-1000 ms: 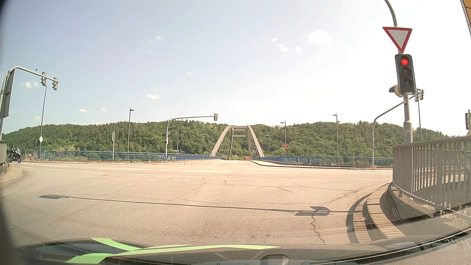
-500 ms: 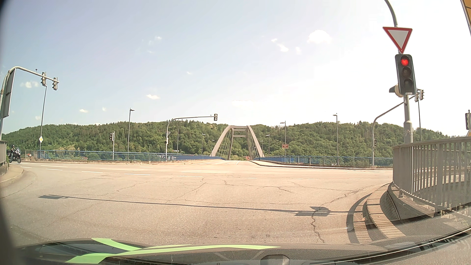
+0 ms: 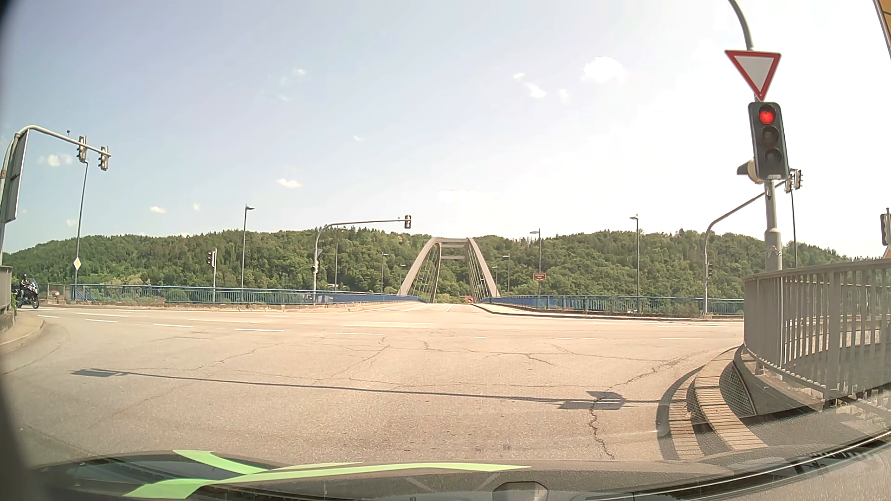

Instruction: Follow the waypoints while adhering to traffic rules and regulations

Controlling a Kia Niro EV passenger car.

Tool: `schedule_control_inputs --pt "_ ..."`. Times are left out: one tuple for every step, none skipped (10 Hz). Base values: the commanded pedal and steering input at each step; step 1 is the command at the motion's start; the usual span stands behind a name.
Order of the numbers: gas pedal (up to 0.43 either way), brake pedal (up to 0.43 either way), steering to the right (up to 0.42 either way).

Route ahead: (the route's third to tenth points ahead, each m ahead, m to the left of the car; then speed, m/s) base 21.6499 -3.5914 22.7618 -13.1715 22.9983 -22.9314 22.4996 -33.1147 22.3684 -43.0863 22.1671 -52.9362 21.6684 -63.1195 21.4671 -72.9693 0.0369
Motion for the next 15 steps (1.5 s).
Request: schedule_control_inputs --pt "0.067 0.0 0.027" --pt "0.067 0.0 0.028" --pt "0.067 0.0 0.027" --pt "0.067 0.0 0.027" --pt "0.067 0.0 0.028" --pt "0.067 0.0 0.027" --pt "0.067 0.0 0.027" --pt "0.0 0.0 0.028" --pt "0.0 0.0 0.028" --pt "0.0 0.0 0.027" --pt "0.0 0.0 0.028" --pt "0.0 0.0 0.027" --pt "0.0 0.0 0.028" --pt "0.0 0.0 0.027" --pt "0.0 0.0 0.027"
